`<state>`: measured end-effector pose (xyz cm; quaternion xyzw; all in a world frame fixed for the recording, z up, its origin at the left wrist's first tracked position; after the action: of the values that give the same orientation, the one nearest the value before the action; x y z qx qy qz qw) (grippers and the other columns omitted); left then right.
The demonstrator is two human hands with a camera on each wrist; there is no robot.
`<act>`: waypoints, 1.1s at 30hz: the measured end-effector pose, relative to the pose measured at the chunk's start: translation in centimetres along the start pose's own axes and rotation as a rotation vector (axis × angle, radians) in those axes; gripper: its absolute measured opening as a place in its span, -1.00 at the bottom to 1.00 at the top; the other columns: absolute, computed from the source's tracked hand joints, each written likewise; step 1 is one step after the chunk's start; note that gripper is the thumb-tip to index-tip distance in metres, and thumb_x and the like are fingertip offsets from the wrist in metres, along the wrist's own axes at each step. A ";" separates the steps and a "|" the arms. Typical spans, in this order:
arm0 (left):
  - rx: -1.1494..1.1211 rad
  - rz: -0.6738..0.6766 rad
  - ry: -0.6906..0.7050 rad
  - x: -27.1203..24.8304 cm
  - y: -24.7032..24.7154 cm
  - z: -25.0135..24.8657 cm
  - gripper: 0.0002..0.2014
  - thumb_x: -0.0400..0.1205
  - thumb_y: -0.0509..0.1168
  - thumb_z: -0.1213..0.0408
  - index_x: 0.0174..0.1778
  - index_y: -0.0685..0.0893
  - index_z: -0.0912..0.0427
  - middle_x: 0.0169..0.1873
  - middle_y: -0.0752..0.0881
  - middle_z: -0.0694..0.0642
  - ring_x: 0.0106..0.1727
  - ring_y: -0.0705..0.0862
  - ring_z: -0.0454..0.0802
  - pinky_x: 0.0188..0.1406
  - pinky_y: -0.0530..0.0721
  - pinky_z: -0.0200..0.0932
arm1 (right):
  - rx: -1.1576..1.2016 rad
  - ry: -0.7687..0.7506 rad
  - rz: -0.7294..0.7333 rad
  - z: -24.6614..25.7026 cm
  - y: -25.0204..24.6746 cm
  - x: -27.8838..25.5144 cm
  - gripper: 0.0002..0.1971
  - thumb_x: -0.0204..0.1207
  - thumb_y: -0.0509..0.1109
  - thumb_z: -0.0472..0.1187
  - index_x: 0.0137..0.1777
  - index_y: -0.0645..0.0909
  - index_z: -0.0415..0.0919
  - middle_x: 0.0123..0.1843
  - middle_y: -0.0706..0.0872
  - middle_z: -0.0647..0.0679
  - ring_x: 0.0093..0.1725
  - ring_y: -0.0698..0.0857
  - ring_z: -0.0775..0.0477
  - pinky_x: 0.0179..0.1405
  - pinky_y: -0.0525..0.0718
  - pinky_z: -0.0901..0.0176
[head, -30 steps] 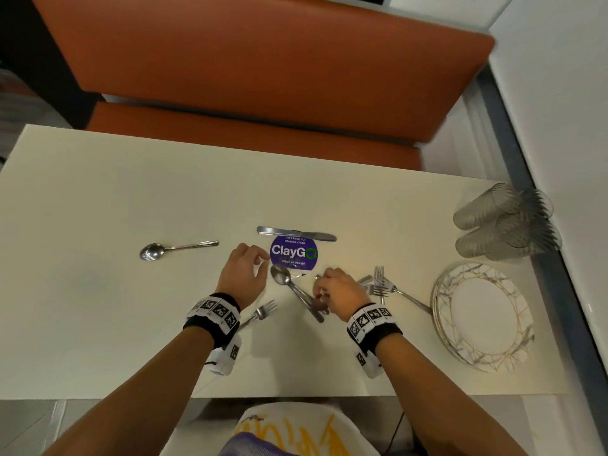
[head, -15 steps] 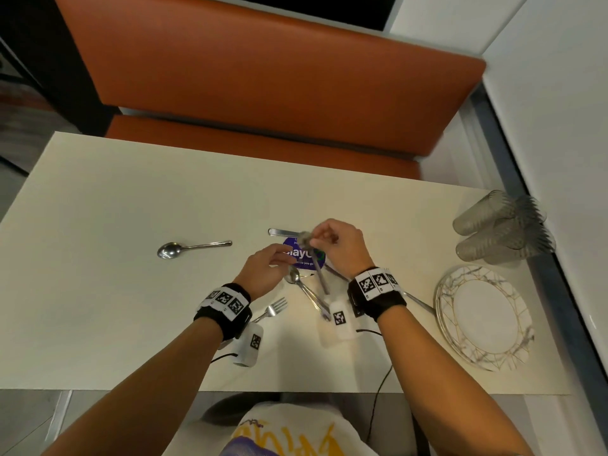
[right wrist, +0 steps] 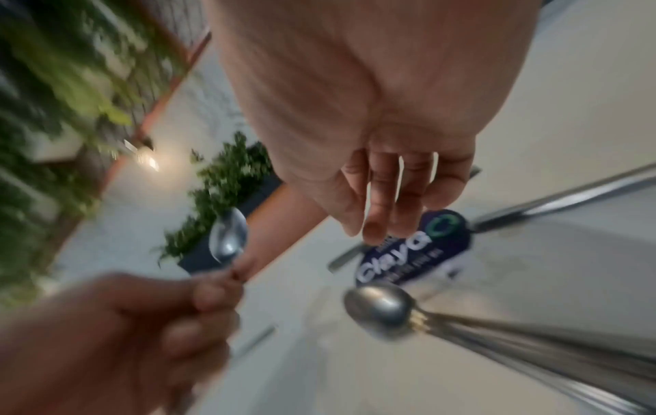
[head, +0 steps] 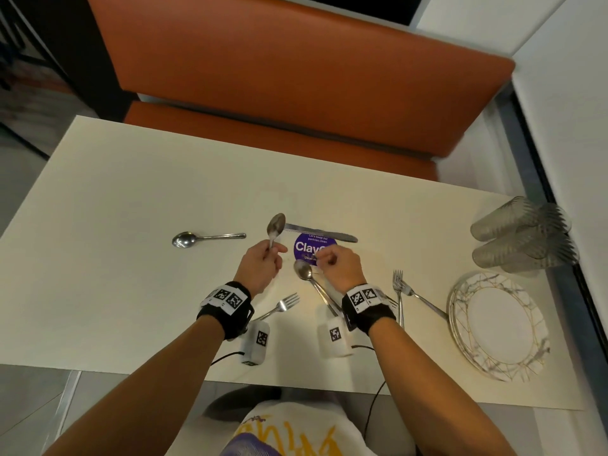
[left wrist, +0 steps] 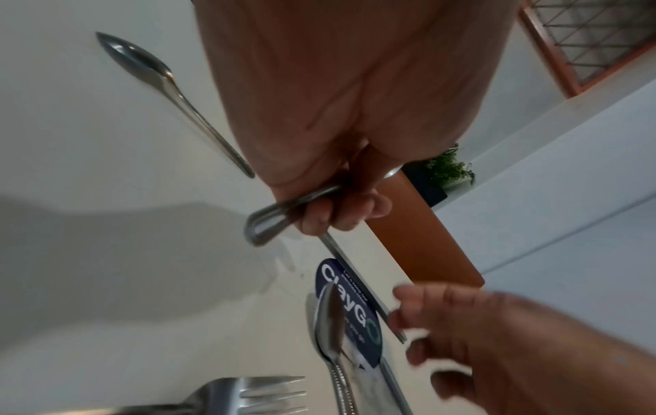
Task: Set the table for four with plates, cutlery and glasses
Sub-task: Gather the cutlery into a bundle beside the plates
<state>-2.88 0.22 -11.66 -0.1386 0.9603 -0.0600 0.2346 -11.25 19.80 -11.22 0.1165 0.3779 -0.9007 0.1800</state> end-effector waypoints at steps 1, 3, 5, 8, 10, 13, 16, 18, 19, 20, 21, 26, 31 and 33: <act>0.000 -0.015 -0.026 0.1 -0.3 0.4 -0.73 0.86 0.08 0.30 0.08 0.72 0.15 -0.44 0.62 0.00 -0.47 0.51 -0.13 -0.56 0.46 -0.31 | -0.079 0.009 0.006 -1.0 0.6 -0.2 -0.87 0.57 0.49 -0.28 0.08 0.77 -0.14 0.03 0.81 -0.03 0.06 0.76 -0.01 0.06 0.71 0.24; -0.005 -0.033 -0.064 0.1 -0.8 1.2 -0.72 0.85 0.08 0.29 0.08 0.73 0.14 -0.45 0.60 0.00 -0.46 0.50 -0.12 -0.52 0.45 -0.31 | -0.204 0.016 0.034 -2.4 2.0 -0.7 -0.87 0.56 0.50 -0.25 0.08 0.74 -0.15 0.00 0.77 -0.05 -0.01 0.75 -0.04 -0.03 0.67 0.24; -0.016 -0.043 -0.099 0.2 -1.1 2.0 -0.71 0.86 0.07 0.26 0.08 0.73 0.13 -0.45 0.59 0.01 -0.46 0.49 -0.12 -0.50 0.44 -0.31 | -0.293 0.009 0.072 -3.4 3.2 -1.0 -0.81 0.53 0.55 -0.18 0.10 0.69 -0.14 -0.01 0.72 -0.04 -0.04 0.71 -0.04 0.02 0.70 0.15; -0.040 -0.048 -0.127 0.3 -1.2 2.6 -0.70 0.86 0.06 0.26 0.06 0.73 0.13 -0.46 0.59 0.02 -0.45 0.49 -0.10 -0.48 0.45 -0.30 | -0.377 -0.009 0.078 -4.1 4.1 -1.3 -0.78 0.53 0.55 -0.14 0.11 0.62 -0.11 0.05 0.68 -0.04 0.02 0.68 -0.07 0.07 0.70 0.07; -0.052 -0.052 -0.130 0.3 -1.2 2.8 -0.70 0.87 0.06 0.25 0.06 0.72 0.12 -0.46 0.59 0.03 -0.43 0.50 -0.08 -0.42 0.47 -0.24 | -0.396 -0.017 0.054 -4.2 4.3 -1.3 -0.81 0.54 0.54 -0.15 0.07 0.62 -0.11 0.06 0.68 -0.04 0.03 0.68 -0.07 0.08 0.72 0.04; -0.050 -0.062 -0.144 0.3 -1.1 2.9 -0.71 0.87 0.06 0.24 0.11 0.71 0.11 -0.43 0.61 0.04 -0.42 0.52 -0.09 -0.39 0.50 -0.24 | -0.411 0.010 0.053 -4.1 4.4 -1.3 -0.89 0.55 0.54 -0.16 -0.03 0.67 -0.12 0.01 0.72 -0.04 -0.03 0.71 -0.05 0.05 0.75 0.04; -0.050 -0.049 -0.132 0.2 -1.0 2.5 -0.72 0.87 0.04 0.28 0.14 0.70 0.13 -0.39 0.67 0.08 -0.42 0.57 -0.06 -0.38 0.54 -0.19 | -0.335 0.079 0.072 -4.5 4.3 -1.1 -0.92 0.53 0.55 -0.20 -0.08 0.70 -0.14 -0.03 0.75 -0.05 -0.08 0.73 -0.03 0.00 0.73 0.12; -0.051 -0.029 -0.113 0.1 -0.7 2.3 -0.72 0.87 0.03 0.32 0.16 0.68 0.18 -0.35 0.72 0.14 -0.43 0.64 -0.02 -0.36 0.59 -0.11 | -0.277 0.110 0.083 -4.6 4.1 -1.0 -0.93 0.52 0.55 -0.25 -0.12 0.71 -0.15 -0.06 0.77 -0.04 -0.09 0.73 -0.02 -0.01 0.72 0.15; -0.052 -0.021 -0.107 0.1 -0.6 2.3 -0.72 0.86 0.03 0.34 0.18 0.68 0.21 -0.32 0.74 0.17 -0.41 0.68 0.01 -0.35 0.63 -0.08 | -0.260 0.119 0.085 -4.6 3.8 -0.9 -0.94 0.53 0.54 -0.28 -0.13 0.71 -0.15 -0.07 0.79 -0.05 -0.09 0.73 -0.02 -0.03 0.72 0.18; -0.056 -0.018 -0.104 0.1 -0.5 2.3 -0.72 0.87 0.03 0.34 0.19 0.67 0.23 -0.30 0.76 0.21 -0.37 0.72 0.04 -0.33 0.67 -0.05 | -0.242 0.134 0.082 -4.7 3.5 -0.8 -0.96 0.54 0.52 -0.29 -0.12 0.72 -0.17 -0.07 0.80 -0.07 -0.10 0.72 -0.02 -0.09 0.68 0.24; -0.068 -0.018 -0.106 0.2 -0.4 2.3 -0.72 0.87 0.03 0.35 0.19 0.67 0.25 -0.27 0.77 0.24 -0.33 0.75 0.09 -0.30 0.69 -0.03 | -0.234 0.139 0.070 -4.6 3.1 -0.8 -0.98 0.55 0.51 -0.28 -0.10 0.74 -0.21 -0.07 0.81 -0.09 -0.12 0.72 -0.02 -0.18 0.62 0.33; -0.169 0.001 -0.136 0.0 0.9 2.0 -0.73 0.86 0.01 0.39 0.14 0.64 0.28 -0.21 0.80 0.30 -0.11 0.82 0.33 -0.12 0.78 0.11 | -0.075 0.130 0.025 -3.3 0.7 -1.0 -0.88 0.58 0.46 -0.24 -0.18 0.74 -0.19 -0.20 0.75 -0.01 -0.18 0.69 0.00 -0.32 0.52 0.44; -0.239 0.086 -0.174 -1.1 3.2 0.5 -0.74 0.84 0.02 0.40 0.21 0.61 0.36 -0.13 0.81 0.38 -0.07 0.83 0.40 -0.11 0.80 0.18 | 0.355 0.145 0.069 0.5 0.7 -1.3 -0.94 0.64 0.46 -0.23 -0.02 0.75 -0.19 -0.21 0.80 -0.06 -0.33 0.72 0.09 -0.30 0.67 0.30; -0.244 0.112 -0.182 -1.7 4.0 -0.3 -0.75 0.84 0.04 0.35 0.19 0.63 0.31 -0.12 0.83 0.37 -0.16 0.83 0.33 -0.30 0.81 0.11 | 0.436 0.148 0.106 1.8 1.4 -1.5 -0.93 0.65 0.44 -0.25 0.01 0.74 -0.25 -0.21 0.82 -0.13 -0.36 0.72 0.08 -0.34 0.68 0.31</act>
<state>-2.49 4.55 -11.38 -0.1174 0.9415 0.0832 0.3048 -9.47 17.91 -10.33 0.2379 0.1801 -0.9393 0.1694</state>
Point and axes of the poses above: each hand's wrist, its own x-axis towards the middle knuckle, its own y-axis out of the palm, z = x × y, the point moved 6 cm from there along x, towards the middle knuckle
